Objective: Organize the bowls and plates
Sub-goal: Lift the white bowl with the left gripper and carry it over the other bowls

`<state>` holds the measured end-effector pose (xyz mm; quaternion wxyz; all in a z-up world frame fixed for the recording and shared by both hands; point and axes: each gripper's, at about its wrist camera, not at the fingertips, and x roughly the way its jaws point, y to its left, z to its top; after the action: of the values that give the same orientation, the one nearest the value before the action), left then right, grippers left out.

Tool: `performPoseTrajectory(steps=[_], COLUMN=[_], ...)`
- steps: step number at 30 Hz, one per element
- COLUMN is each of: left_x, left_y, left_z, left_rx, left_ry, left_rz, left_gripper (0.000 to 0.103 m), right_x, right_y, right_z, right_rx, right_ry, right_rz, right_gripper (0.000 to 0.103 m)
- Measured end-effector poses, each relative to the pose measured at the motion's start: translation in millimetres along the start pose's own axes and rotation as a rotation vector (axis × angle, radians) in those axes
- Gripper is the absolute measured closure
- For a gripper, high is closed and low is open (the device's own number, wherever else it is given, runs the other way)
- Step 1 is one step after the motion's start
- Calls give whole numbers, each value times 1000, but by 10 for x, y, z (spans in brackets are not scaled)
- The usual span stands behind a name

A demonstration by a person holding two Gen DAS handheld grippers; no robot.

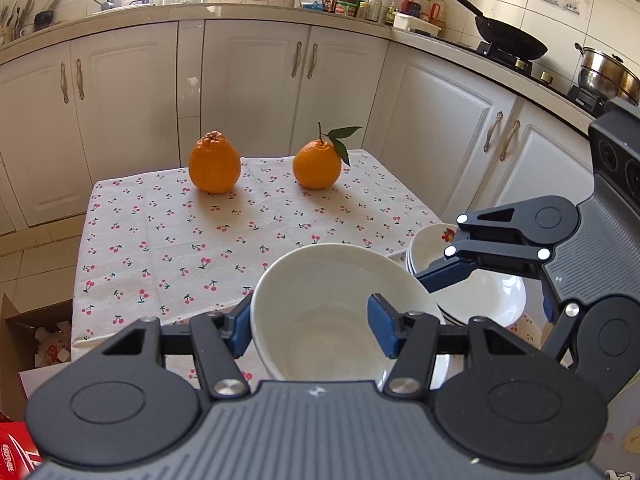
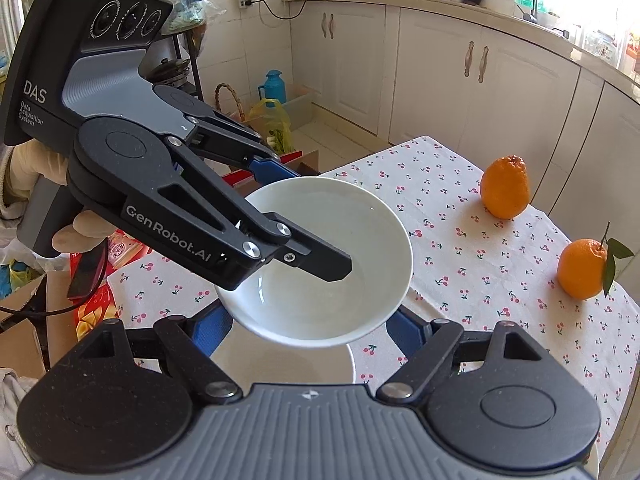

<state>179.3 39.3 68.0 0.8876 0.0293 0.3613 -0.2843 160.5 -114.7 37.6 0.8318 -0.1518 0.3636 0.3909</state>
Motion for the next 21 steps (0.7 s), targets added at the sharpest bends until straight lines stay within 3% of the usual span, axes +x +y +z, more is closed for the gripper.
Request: performPoseTrajectory(steps=[9,21], left_x=[-27,126], left_y=[-195,-223], left_z=[-205,-424], left_rx=[-1,-40], left_ry=[12,55], left_rz=[-27,-45], left_gripper=[45,41], right_x=[-139,8], right_y=[165,205], right_z=[-218,-412], right_rx=[-13,7], right_ry=[26,81], right_rz=[-17,6], right_gripper=[16,16])
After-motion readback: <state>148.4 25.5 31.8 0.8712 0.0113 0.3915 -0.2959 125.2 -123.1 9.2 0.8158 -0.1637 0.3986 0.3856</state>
